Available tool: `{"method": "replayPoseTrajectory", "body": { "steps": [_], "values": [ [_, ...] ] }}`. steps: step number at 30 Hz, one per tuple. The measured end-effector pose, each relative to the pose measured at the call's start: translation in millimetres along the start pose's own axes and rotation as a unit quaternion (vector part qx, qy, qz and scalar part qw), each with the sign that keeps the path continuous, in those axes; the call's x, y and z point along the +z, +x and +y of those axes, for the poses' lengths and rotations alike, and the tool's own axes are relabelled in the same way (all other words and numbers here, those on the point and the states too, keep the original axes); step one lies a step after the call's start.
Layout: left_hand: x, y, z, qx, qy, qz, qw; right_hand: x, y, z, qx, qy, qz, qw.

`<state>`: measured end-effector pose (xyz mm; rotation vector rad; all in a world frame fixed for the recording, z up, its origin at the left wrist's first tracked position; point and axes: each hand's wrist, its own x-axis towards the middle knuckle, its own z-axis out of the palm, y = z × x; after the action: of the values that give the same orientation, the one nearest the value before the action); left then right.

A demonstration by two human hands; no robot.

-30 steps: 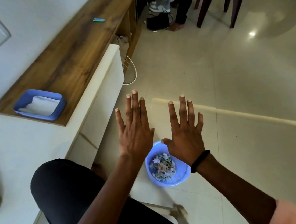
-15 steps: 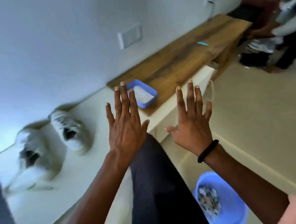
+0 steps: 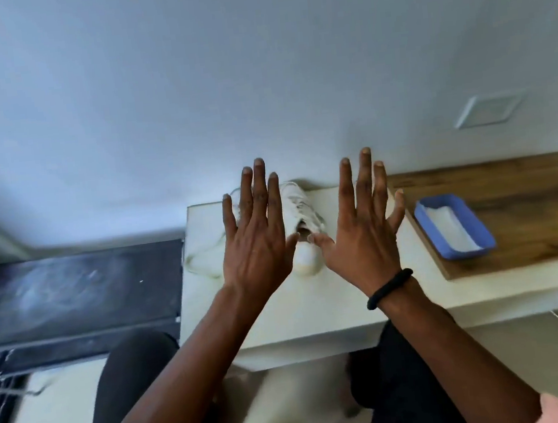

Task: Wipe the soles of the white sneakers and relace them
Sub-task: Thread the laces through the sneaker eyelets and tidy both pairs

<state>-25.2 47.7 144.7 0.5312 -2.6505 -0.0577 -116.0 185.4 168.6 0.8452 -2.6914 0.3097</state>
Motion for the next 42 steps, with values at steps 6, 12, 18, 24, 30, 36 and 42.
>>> {"method": "replayPoseTrajectory", "body": {
  "steps": [6,12,18,24,30,36,42],
  "values": [
    [31.3,2.6,-47.2,-0.053,-0.002,-0.011,0.999,43.9,23.3,-38.4,-0.047,-0.005,-0.030,0.998],
    [93.1,-5.0,-58.9,-0.106,-0.030,-0.055,0.992,105.5,35.3,-43.1,-0.040,-0.011,-0.068,0.997],
    [134.0,-9.4,-65.7,-0.109,-0.040,-0.086,0.990,147.7,40.1,-33.9,-0.043,-0.001,-0.106,0.993],
    [150.7,-5.4,-62.5,-0.115,-0.040,-0.102,0.987,153.1,38.2,-26.6,-0.051,0.019,-0.129,0.990],
    [153.8,-9.3,-62.8,-0.200,-0.122,-0.112,0.966,161.2,35.0,-26.5,-0.065,0.040,-0.139,0.987],
    [153.0,-9.7,-62.8,-0.218,-0.175,-0.106,0.954,168.9,29.8,-28.8,-0.119,0.034,-0.147,0.981],
    [149.7,-14.2,-54.3,-0.208,-0.157,-0.129,0.957,171.2,34.5,-15.6,-0.115,0.023,-0.199,0.973]
  ]
}}
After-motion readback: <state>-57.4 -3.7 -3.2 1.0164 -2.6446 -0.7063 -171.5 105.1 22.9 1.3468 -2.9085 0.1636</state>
